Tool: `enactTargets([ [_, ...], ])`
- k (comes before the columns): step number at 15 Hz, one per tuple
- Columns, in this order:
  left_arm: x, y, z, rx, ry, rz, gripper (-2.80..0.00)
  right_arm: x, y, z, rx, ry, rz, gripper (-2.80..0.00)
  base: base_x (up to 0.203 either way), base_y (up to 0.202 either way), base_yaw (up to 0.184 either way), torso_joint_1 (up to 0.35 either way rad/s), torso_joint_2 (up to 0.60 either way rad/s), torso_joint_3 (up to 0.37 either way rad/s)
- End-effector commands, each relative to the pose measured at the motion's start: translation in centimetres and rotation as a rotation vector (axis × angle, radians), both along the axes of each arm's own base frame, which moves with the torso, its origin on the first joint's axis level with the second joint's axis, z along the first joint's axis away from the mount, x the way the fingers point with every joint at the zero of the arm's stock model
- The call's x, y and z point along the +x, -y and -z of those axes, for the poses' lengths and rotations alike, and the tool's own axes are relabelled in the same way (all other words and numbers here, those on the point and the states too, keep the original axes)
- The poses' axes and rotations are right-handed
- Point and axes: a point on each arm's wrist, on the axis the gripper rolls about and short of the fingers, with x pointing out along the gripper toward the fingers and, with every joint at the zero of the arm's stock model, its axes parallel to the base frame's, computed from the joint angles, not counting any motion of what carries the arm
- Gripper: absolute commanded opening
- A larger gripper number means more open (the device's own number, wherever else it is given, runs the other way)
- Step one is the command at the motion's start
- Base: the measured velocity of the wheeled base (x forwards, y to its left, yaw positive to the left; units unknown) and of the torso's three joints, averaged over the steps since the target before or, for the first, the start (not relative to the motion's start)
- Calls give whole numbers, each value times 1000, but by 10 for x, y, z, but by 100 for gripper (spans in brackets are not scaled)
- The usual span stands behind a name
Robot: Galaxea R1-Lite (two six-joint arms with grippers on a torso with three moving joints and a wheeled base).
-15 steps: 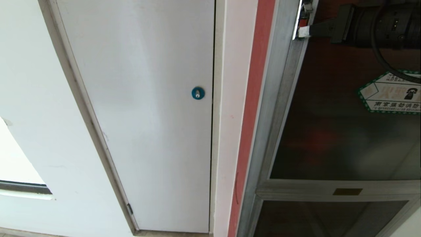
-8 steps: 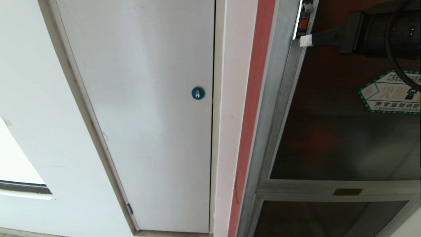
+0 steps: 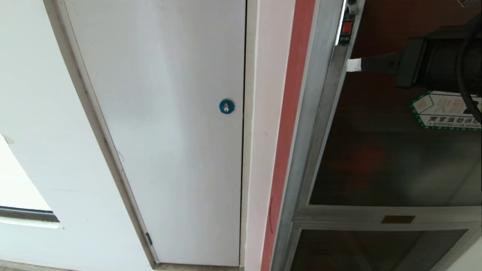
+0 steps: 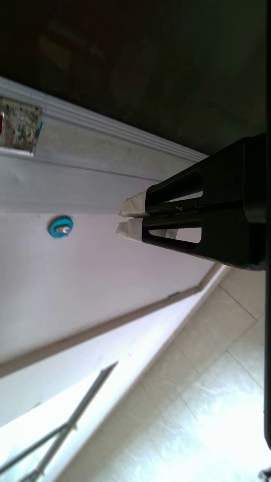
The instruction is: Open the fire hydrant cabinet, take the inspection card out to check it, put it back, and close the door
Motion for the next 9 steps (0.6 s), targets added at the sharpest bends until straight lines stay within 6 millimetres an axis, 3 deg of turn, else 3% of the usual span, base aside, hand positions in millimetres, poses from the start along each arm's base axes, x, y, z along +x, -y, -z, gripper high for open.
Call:
enactTargets([
  [1,1,0,4,0,-13,0,-280,-8,-12,7,56,21,34,-280,0,0,0,0,0,0],
  [4,1,0,4,0,-13,0,-280,-21,-34,16,117,54,121,-280,0,0,0,0,0,0],
  [9,1,0,4,0,-15,0,-280,-12,-45,41,61,243,311,-280,0,0,0,0,0,0],
])
